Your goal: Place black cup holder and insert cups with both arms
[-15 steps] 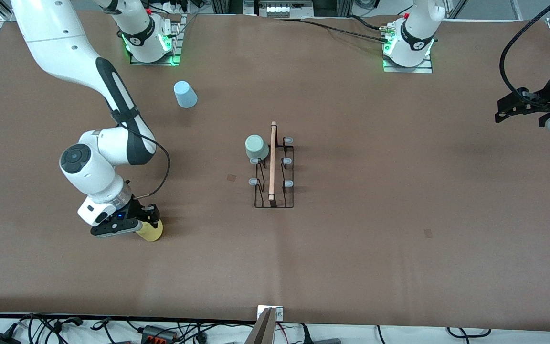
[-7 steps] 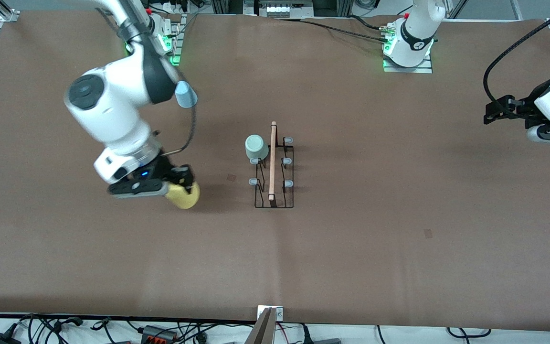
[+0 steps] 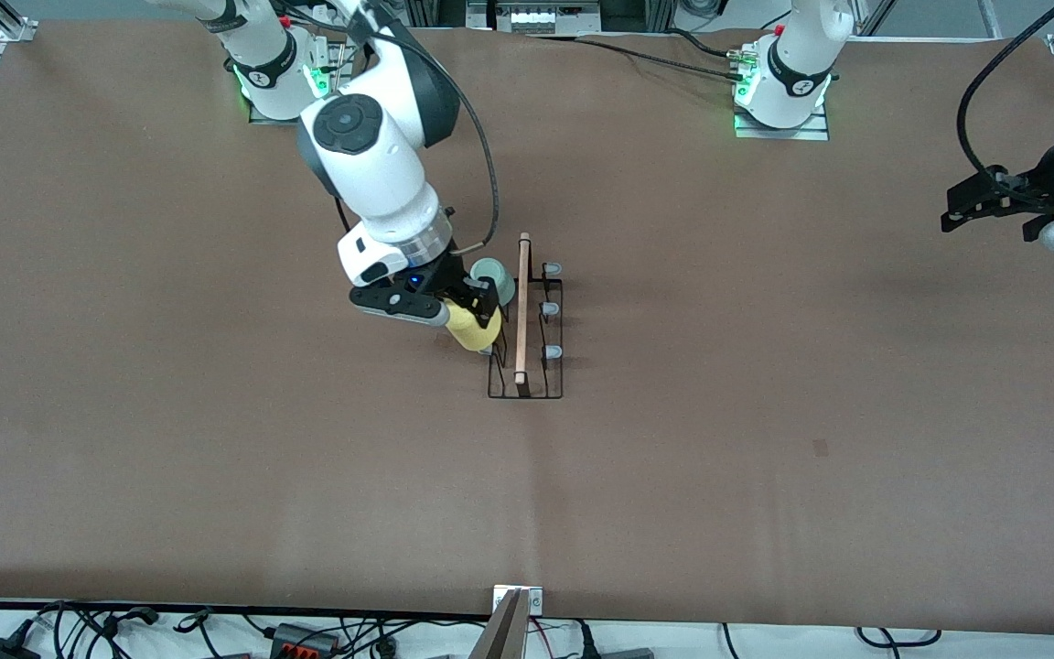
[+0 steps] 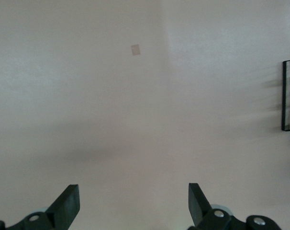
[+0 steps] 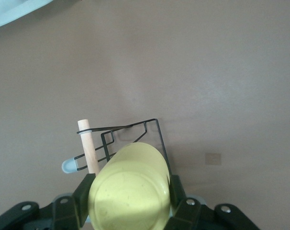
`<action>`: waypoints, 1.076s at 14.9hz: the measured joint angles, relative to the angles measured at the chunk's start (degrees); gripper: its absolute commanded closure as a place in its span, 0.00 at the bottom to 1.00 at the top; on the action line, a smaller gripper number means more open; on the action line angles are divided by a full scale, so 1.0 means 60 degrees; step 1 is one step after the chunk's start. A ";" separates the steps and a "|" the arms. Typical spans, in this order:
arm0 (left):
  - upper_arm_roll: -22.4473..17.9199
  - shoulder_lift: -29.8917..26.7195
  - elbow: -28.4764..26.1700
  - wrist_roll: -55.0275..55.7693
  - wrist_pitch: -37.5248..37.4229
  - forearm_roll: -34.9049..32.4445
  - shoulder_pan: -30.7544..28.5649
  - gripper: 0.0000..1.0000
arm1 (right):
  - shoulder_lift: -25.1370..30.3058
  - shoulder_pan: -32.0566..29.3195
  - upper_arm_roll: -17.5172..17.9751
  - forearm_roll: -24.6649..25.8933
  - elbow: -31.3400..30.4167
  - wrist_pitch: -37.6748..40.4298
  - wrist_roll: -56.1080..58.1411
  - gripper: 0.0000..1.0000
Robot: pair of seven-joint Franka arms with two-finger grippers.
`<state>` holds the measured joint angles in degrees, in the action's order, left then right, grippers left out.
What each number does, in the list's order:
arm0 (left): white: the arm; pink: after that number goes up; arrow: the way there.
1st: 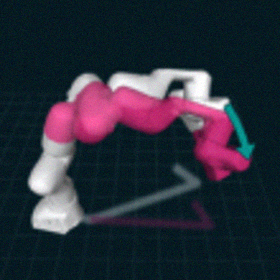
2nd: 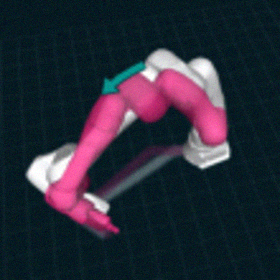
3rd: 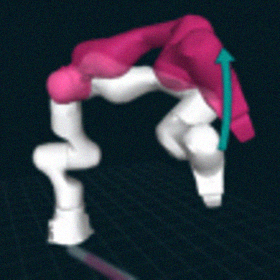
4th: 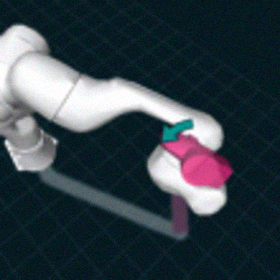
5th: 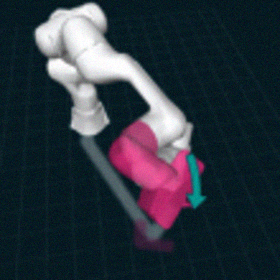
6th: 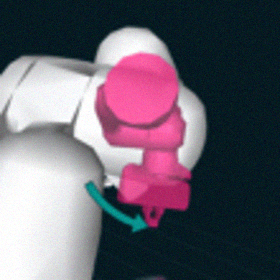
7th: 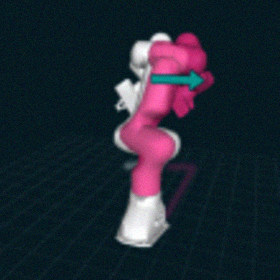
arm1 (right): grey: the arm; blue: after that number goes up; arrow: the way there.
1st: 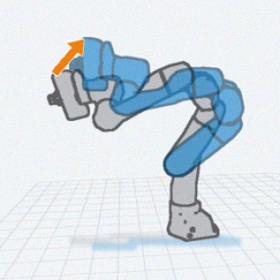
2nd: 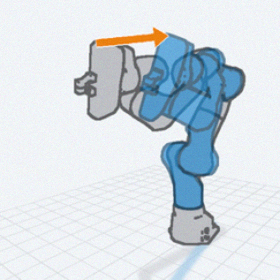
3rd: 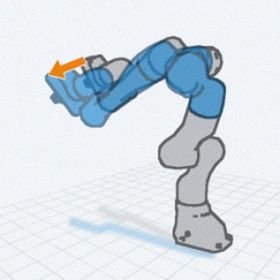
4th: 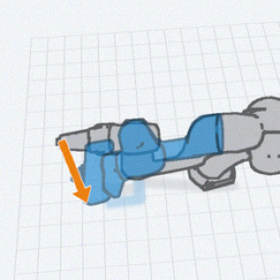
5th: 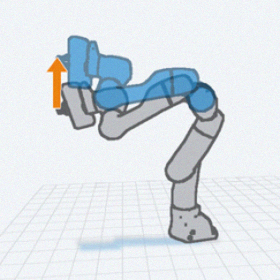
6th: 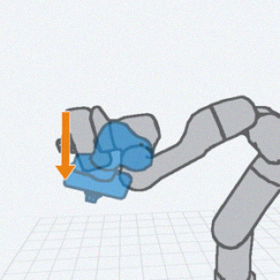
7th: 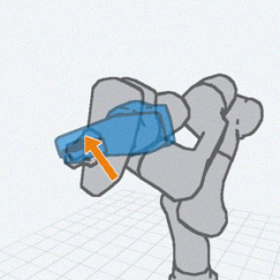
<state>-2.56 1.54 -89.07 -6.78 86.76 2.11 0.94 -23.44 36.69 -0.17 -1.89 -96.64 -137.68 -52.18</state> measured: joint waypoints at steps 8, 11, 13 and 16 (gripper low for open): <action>0.0012 0.0003 -0.0009 -0.0001 0.0263 0.0047 -0.0085 0.00 | -0.0740 0.0063 -0.0057 0.0021 0.0022 -0.0954 -0.0020 0.08; 0.0017 0.0003 -0.0009 -0.0004 0.0267 0.0047 -0.0085 0.00 | -0.0843 0.0048 -0.0118 0.0022 0.0032 -0.1181 -0.0024 0.00; 0.0020 0.0008 -0.0011 -0.0004 0.0287 0.0047 -0.0084 0.00 | -0.0723 -0.0157 -0.0236 0.0047 0.0141 -0.1074 0.0010 0.00; 0.0022 0.0035 -0.0017 -0.0004 0.0299 0.0047 -0.0084 0.00 | 0.0182 -0.1115 -0.0310 0.0135 0.0403 0.0613 0.1206 0.00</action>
<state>-2.43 1.75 -89.18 -6.81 88.55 2.39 0.43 -22.35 30.00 -2.03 -1.08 -94.22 -134.00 -44.94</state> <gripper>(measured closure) 0.000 0.000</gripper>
